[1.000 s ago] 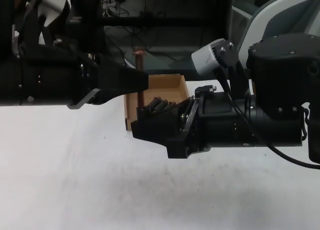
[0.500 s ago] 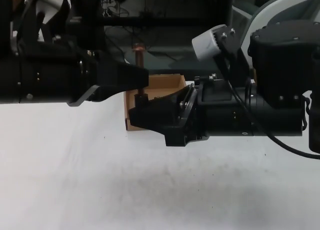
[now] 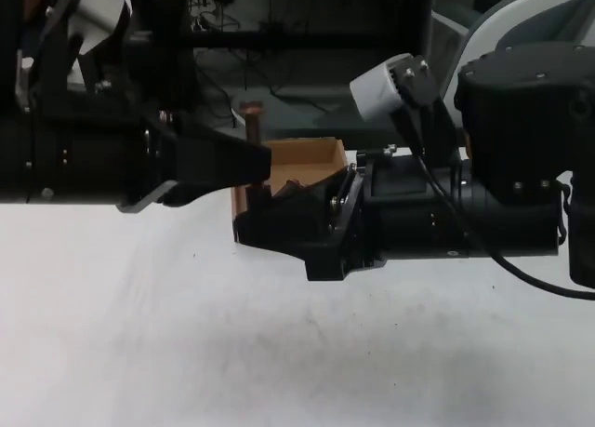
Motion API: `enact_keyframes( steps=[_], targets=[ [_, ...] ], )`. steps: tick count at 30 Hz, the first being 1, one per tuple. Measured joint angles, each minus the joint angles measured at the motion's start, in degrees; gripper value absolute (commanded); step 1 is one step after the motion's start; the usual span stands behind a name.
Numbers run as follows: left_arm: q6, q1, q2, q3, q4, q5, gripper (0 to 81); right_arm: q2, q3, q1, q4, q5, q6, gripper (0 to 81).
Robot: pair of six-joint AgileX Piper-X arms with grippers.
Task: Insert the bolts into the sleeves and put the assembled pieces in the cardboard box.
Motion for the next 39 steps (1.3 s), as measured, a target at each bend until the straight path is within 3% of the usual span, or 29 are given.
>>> enact_keyframes(
  steps=[31,39],
  targets=[
    [0.12,-0.14,-3.03,0.0,1.27,-4.66,1.7,0.0,-0.46,0.0,-1.62,0.41,-0.12,0.4],
    [0.01,-3.12,-3.03,0.0,1.27,-8.31,1.7,0.0,-0.46,0.0,-0.95,0.78,-0.56,0.4]
  ],
)
